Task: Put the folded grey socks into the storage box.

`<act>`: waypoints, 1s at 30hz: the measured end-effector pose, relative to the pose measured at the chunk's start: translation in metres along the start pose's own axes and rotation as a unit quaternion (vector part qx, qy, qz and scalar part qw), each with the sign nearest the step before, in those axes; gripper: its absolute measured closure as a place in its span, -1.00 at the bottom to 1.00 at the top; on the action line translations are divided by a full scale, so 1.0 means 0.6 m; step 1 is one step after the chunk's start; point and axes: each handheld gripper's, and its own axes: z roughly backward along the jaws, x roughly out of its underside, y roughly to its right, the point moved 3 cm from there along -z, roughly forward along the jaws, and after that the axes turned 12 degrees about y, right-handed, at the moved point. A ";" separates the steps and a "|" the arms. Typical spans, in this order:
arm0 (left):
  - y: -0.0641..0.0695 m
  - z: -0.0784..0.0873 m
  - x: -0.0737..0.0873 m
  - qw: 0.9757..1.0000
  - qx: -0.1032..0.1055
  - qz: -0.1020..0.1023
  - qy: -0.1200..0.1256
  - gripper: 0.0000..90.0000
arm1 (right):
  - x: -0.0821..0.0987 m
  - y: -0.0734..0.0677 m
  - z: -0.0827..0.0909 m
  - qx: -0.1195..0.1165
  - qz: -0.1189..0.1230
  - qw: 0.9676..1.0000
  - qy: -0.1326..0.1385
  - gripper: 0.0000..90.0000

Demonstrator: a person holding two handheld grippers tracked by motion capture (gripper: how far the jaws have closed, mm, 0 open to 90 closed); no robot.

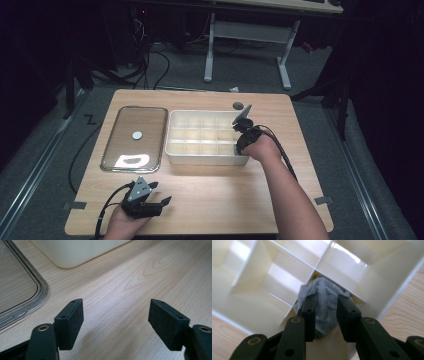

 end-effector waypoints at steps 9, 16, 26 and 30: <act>-0.003 -0.003 0.001 1.000 -0.006 -0.016 0.001 -0.35 | 0.010 -0.015 0.045 -0.002 0.019 0.998 0.056 0.43; -0.008 0.000 0.000 1.000 -0.013 -0.014 0.008 -0.36 | 0.032 -0.022 0.074 -0.018 0.024 0.990 0.140 0.27; -0.007 -0.003 -0.005 1.000 -0.021 -0.015 0.015 -0.38 | 0.072 -0.035 0.084 -0.009 0.012 0.977 0.214 0.01; -0.008 -0.004 -0.001 1.000 -0.018 -0.011 0.010 -0.41 | 0.091 -0.045 0.092 -0.016 0.011 0.966 0.257 -0.04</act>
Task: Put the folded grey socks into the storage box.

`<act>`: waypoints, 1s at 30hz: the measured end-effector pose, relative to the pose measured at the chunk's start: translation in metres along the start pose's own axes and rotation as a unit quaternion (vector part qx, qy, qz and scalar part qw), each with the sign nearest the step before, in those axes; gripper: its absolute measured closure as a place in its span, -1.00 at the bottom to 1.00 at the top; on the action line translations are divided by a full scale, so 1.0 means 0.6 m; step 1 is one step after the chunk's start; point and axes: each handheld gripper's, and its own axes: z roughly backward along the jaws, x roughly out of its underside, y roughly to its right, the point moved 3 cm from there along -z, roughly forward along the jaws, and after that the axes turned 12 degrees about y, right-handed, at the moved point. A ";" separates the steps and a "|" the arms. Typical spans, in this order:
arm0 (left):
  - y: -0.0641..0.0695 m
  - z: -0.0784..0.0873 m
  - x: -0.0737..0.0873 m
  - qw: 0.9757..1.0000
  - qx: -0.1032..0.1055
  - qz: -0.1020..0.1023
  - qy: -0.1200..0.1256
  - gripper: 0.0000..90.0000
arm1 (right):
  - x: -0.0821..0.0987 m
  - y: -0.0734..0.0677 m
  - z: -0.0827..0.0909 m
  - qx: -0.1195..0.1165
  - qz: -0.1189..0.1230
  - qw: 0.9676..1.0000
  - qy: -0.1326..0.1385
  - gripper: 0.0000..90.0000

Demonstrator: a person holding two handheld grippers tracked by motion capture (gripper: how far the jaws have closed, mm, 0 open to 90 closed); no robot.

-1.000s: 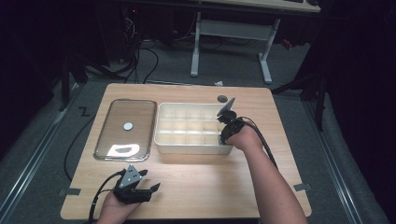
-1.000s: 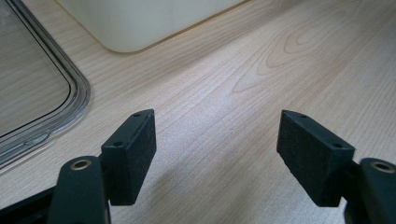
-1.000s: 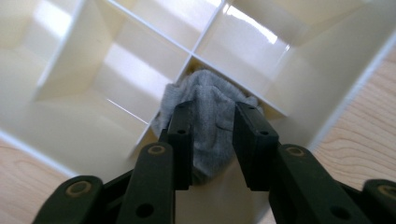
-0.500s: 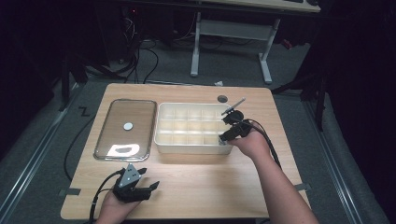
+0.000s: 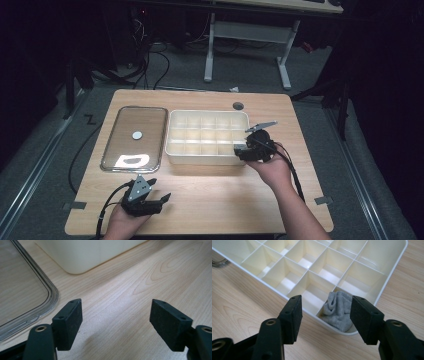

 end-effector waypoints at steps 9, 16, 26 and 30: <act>0.003 0.017 0.004 1.000 -0.004 0.009 0.003 -0.46 | 0.064 -0.036 0.016 0.000 -0.005 0.998 0.062 -0.31; 0.002 0.017 0.000 1.000 -0.004 0.024 0.005 -0.49 | 0.117 -0.071 0.007 -0.015 0.014 0.997 0.072 -0.34; -0.002 0.018 -0.001 0.999 -0.033 -0.003 0.004 -0.58 | 0.192 -0.123 -0.012 -0.009 0.000 0.991 0.134 -0.30; -0.026 0.028 0.004 0.998 -0.060 0.026 0.011 -0.58 | 0.211 -0.127 -0.013 -0.023 0.018 0.994 0.109 -0.36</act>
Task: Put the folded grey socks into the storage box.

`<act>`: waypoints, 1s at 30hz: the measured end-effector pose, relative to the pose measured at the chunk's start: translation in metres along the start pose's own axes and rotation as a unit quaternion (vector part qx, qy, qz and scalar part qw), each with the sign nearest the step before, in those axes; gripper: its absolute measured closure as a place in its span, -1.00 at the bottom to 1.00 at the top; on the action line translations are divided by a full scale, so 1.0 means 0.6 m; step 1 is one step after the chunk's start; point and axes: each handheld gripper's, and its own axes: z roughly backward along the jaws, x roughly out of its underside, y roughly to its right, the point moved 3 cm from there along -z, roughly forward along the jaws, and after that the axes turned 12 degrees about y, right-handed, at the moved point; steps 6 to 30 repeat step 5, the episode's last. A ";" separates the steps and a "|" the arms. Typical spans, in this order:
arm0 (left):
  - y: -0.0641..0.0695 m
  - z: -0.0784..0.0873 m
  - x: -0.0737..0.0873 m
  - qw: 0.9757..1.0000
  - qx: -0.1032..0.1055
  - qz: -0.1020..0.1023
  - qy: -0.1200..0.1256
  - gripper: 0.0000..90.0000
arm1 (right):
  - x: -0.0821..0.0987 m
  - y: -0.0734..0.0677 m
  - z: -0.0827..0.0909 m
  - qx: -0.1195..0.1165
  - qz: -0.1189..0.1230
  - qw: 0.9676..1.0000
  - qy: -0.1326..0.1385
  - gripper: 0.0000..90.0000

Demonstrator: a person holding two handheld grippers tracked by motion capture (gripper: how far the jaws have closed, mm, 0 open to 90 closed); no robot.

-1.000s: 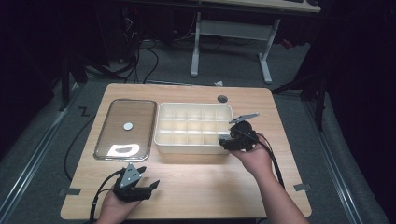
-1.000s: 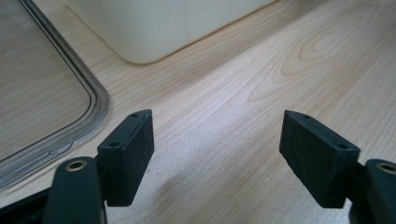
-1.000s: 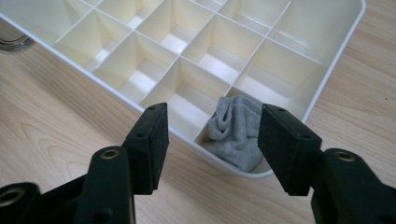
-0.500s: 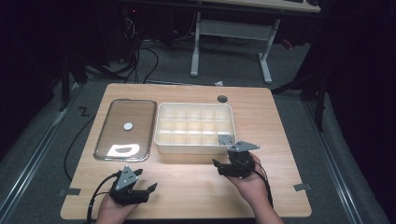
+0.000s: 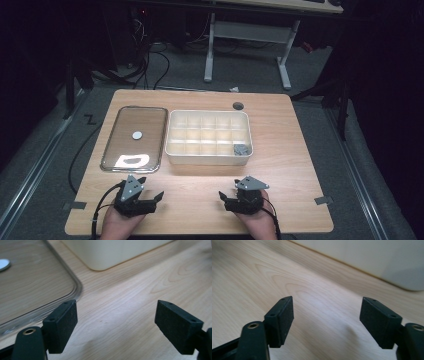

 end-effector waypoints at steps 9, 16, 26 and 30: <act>-0.001 -0.001 0.002 1.000 -0.007 0.003 -0.005 -0.58 | 0.008 0.013 0.006 -0.002 -0.012 1.000 0.002 -0.36; -0.001 -0.001 0.002 1.000 -0.007 0.003 -0.005 -0.58 | 0.008 0.013 0.006 -0.002 -0.012 1.000 0.002 -0.36; -0.001 -0.001 0.002 1.000 -0.007 0.003 -0.005 -0.58 | 0.008 0.013 0.006 -0.002 -0.012 1.000 0.002 -0.36; -0.001 -0.001 0.002 1.000 -0.007 0.003 -0.005 -0.58 | 0.008 0.013 0.006 -0.002 -0.012 1.000 0.002 -0.36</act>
